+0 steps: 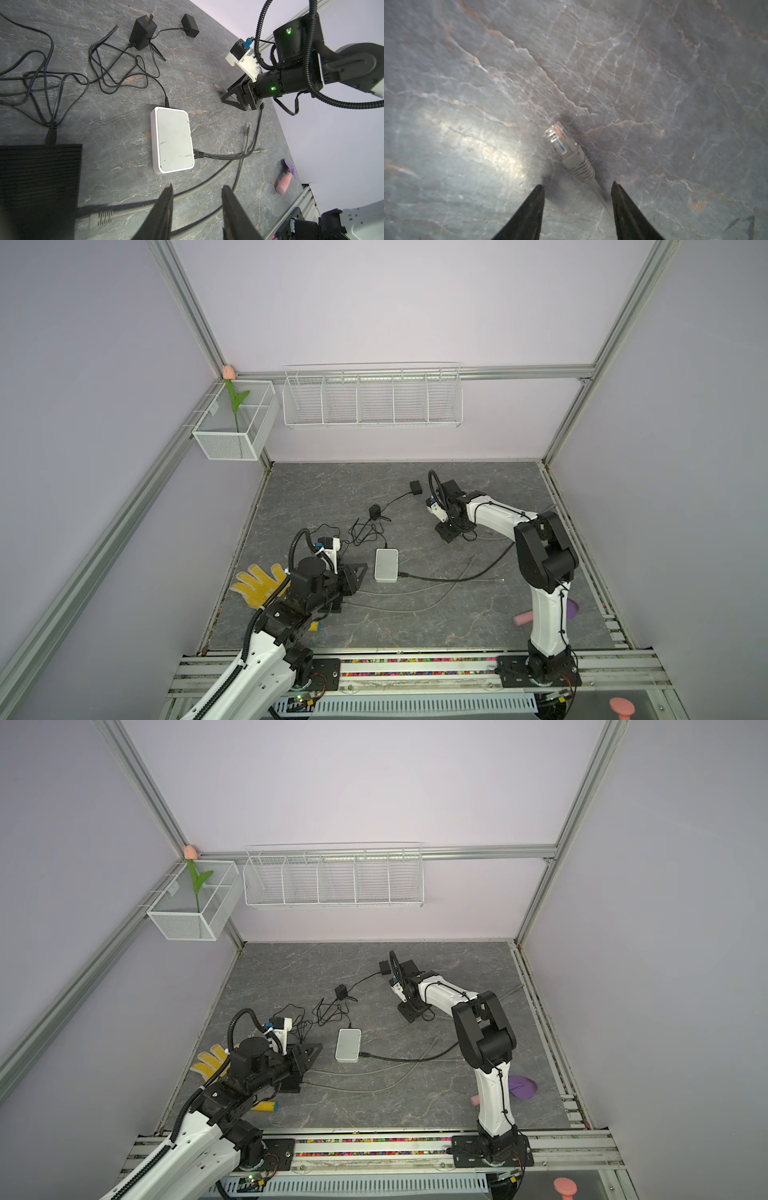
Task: Insert the plug into the switch port
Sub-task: 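Move the right gripper over the grey ethernet cable and grasp its plug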
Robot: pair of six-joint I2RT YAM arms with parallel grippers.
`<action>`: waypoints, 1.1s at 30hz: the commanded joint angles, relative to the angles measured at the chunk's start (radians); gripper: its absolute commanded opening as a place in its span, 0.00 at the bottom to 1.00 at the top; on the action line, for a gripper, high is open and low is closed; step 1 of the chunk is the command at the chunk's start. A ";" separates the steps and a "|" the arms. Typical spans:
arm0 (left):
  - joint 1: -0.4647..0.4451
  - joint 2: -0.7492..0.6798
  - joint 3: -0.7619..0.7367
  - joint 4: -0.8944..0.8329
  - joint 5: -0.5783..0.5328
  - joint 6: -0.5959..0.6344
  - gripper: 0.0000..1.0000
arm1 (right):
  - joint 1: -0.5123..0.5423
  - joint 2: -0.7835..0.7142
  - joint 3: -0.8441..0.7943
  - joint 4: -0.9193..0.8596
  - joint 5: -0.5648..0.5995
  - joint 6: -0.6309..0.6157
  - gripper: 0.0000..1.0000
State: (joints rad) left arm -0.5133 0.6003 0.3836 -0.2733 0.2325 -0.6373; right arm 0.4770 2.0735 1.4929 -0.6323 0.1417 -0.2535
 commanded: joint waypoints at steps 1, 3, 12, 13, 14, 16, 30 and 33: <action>0.004 -0.013 -0.017 -0.027 0.000 -0.012 0.38 | -0.019 0.038 0.030 -0.043 0.003 -0.036 0.56; 0.004 -0.017 -0.017 -0.028 0.002 -0.015 0.38 | -0.025 0.051 0.045 -0.050 0.006 -0.044 0.55; 0.004 -0.029 0.003 -0.048 -0.004 -0.016 0.38 | -0.031 0.098 0.094 -0.095 -0.038 -0.038 0.52; 0.004 -0.030 0.007 -0.052 -0.006 -0.014 0.38 | -0.030 0.098 0.092 -0.097 -0.054 -0.036 0.51; 0.004 -0.031 0.009 -0.058 -0.009 -0.012 0.38 | -0.030 0.098 0.088 -0.098 -0.064 -0.031 0.49; 0.003 -0.029 0.014 -0.060 -0.020 -0.008 0.38 | -0.030 0.096 0.083 -0.100 -0.079 -0.021 0.45; 0.005 0.097 0.094 -0.026 -0.039 0.047 0.38 | -0.008 0.027 -0.002 -0.073 -0.116 0.027 0.08; 0.005 0.116 0.097 -0.008 -0.033 0.046 0.38 | 0.000 0.003 -0.029 -0.052 -0.118 0.030 0.08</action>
State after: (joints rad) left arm -0.5121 0.7052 0.4503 -0.3004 0.2066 -0.6140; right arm 0.4583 2.0968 1.5162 -0.6384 0.0563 -0.2359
